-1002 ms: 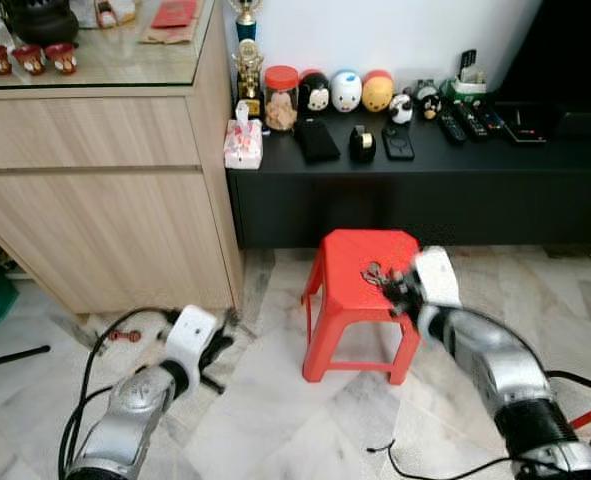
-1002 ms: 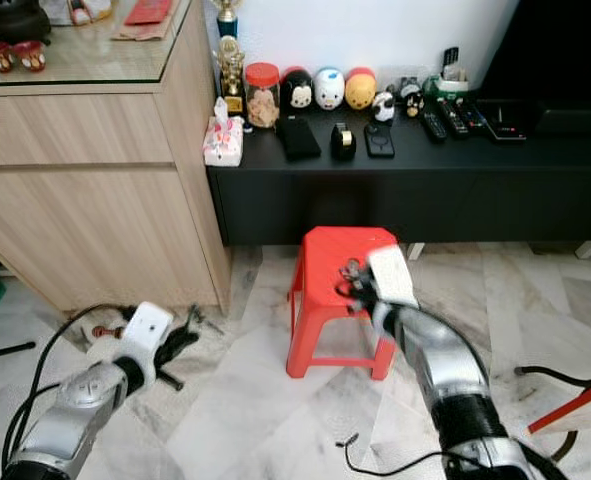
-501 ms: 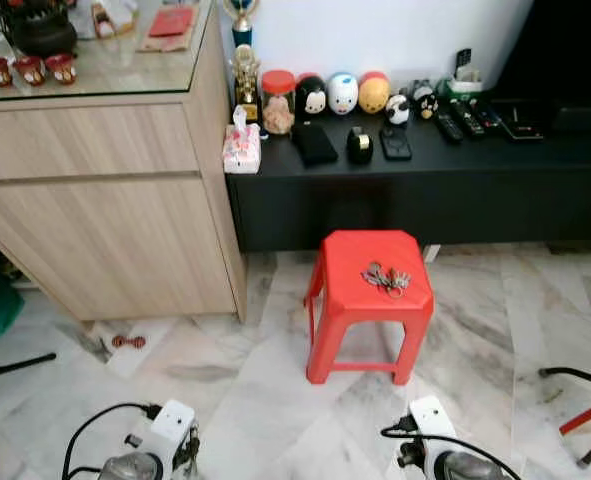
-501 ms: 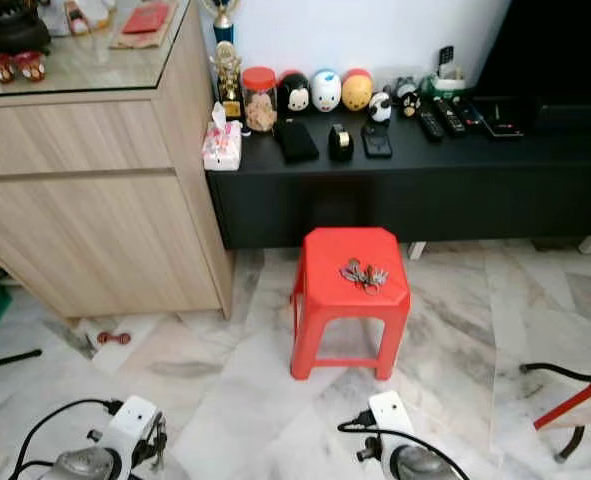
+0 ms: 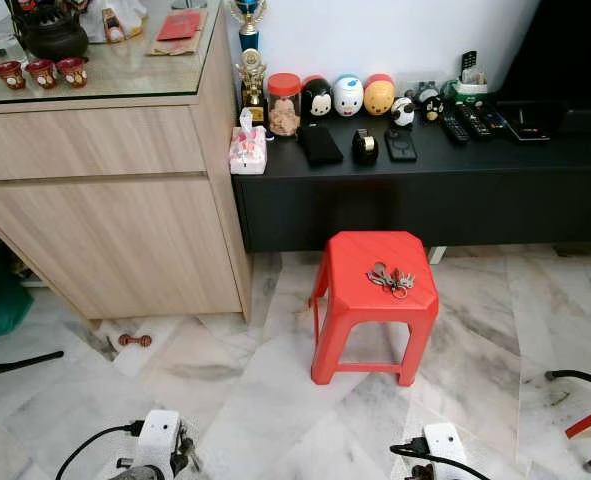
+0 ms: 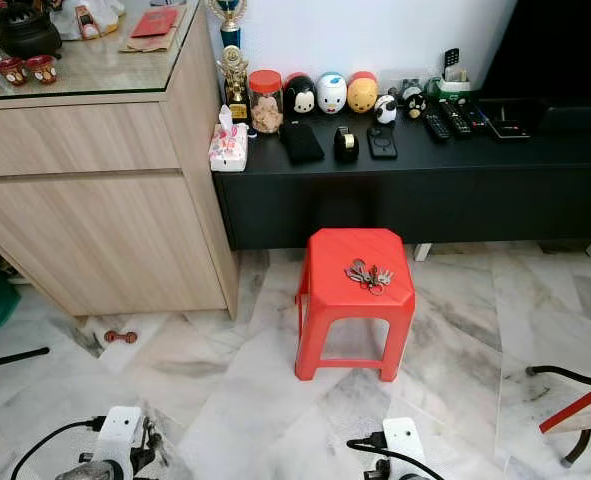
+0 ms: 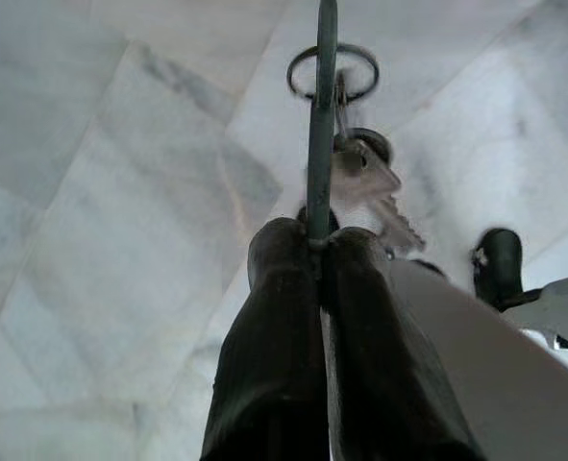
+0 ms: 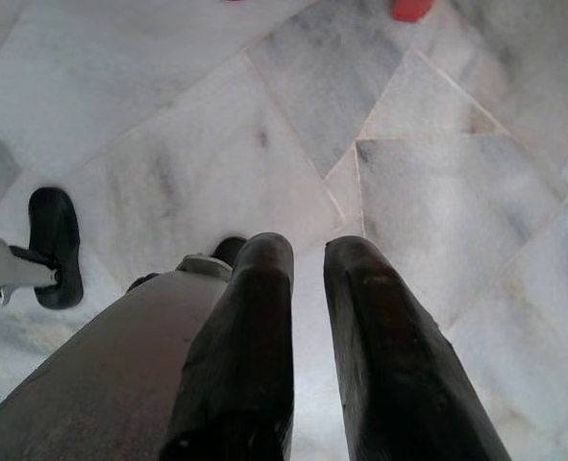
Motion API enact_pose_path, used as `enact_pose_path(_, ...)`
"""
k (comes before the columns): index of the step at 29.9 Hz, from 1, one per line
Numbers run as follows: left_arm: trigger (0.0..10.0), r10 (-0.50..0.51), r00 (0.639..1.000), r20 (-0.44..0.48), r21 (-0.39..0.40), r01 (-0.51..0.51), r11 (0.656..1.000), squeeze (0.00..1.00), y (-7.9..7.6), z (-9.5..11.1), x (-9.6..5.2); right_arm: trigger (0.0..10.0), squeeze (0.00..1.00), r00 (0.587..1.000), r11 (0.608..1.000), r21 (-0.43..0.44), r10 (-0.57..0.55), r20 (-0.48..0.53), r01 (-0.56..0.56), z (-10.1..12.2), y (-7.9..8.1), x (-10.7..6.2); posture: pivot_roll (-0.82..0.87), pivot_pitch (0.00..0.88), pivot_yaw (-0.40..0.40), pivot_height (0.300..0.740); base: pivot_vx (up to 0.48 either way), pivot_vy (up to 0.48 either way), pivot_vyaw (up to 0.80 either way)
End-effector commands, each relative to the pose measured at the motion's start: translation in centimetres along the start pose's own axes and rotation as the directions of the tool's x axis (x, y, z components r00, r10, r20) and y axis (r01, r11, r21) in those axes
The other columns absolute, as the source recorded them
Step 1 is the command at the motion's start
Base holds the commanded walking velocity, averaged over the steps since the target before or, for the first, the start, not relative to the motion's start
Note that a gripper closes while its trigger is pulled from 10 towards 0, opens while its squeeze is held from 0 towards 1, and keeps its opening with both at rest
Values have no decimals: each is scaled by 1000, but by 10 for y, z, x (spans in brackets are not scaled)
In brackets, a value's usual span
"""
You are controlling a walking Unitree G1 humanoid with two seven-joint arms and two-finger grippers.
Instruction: Hang keys on a hook
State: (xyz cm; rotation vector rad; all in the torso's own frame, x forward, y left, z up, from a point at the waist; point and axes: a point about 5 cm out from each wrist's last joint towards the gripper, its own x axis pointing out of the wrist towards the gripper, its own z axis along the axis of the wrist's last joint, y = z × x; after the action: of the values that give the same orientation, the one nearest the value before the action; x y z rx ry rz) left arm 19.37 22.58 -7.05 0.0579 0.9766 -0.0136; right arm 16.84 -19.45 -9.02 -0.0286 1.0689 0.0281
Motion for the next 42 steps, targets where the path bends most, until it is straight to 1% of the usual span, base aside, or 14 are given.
enact_pose_path(1,10000,7,1000,-22,-20,-8,1000,0,-2,-10,0,10000,0,1000,999,48,-20,-12,20,-7,1,0,-92,89,-10,740,0,0,0)
enact_pose_path(2,10000,7,1000,-24,-28,-8,1000,0,-2,-11,-1,10000,0,1000,998,57,-24,-11,25,-7,1,0,-92,89,-8,740,0,0,0)
enact_pose_path(4,10000,15,1000,-25,-89,-17,996,0,-2,-15,-1,10000,0,999,998,45,-37,0,37,-7,1,0,-96,93,-2,740,0,0,0)
enact_pose_path(5,10000,14,1000,-13,-98,-15,995,0,-3,-14,-1,10000,0,999,999,29,-42,9,41,-6,1,0,-98,96,0,740,0,0,0)
enact_pose_path(9,10000,26,1000,-11,-95,-27,995,0,-1,-15,-1,10000,0,998,998,21,-54,16,54,-5,2,0,-104,99,6,740,0,0,0)
enact_pose_path(15,10000,40,999,0,-97,-39,995,0,-1,-18,-2,10000,0,998,996,73,-56,23,54,-6,3,0,-112,111,17,740,0,0,0)
enact_pose_path(19,10000,40,999,-25,-86,-42,995,0,-8,-27,-2,10000,0,998,994,90,-68,9,67,-9,4,0,-113,109,17,740,0,0,0)
enact_pose_path(21,10000,43,999,-30,-78,-45,996,0,-10,-28,-1,10000,0,997,997,31,-68,-26,69,-15,5,0,-112,109,16,740,0,0,0)
enact_pose_path(22,10000,44,999,-32,-76,-46,996,0,-11,-28,-1,10000,0,997,998,17,-67,-27,67,-16,6,-1,-110,108,15,740,0,0,0)
enact_pose_path(23,10000,41,999,-33,-79,-44,996,0,-16,-29,0,10000,0,997,997,39,-67,-26,68,-17,6,-1,-108,108,14,740,0,0,0)
enact_pose_path(25,10000,37,999,-32,-81,-40,996,0,-20,-28,0,10000,0,997,997,47,-67,-28,68,-17,6,-1,-108,108,14,740,0,0,0)
enact_pose_path(31,10000,21,998,-58,-72,-25,997,0,-34,-35,1,10000,0,997,997,33,-71,-29,72,-18,5,-1,-111,96,14,740,0,0,0)
enact_pose_path(35,10000,28,998,-55,-65,-31,997,0,-27,-33,1,10000,0,997,997,31,-71,-32,72,-19,5,-1,-111,85,9,740,0,0,0)
enact_pose_path(42,10000,18,998,-57,-55,-21,998,0,-27,-32,1,10000,0,997,997,37,-74,-35,75,-21,5,-1,-106,76,6,740,0,0,0)
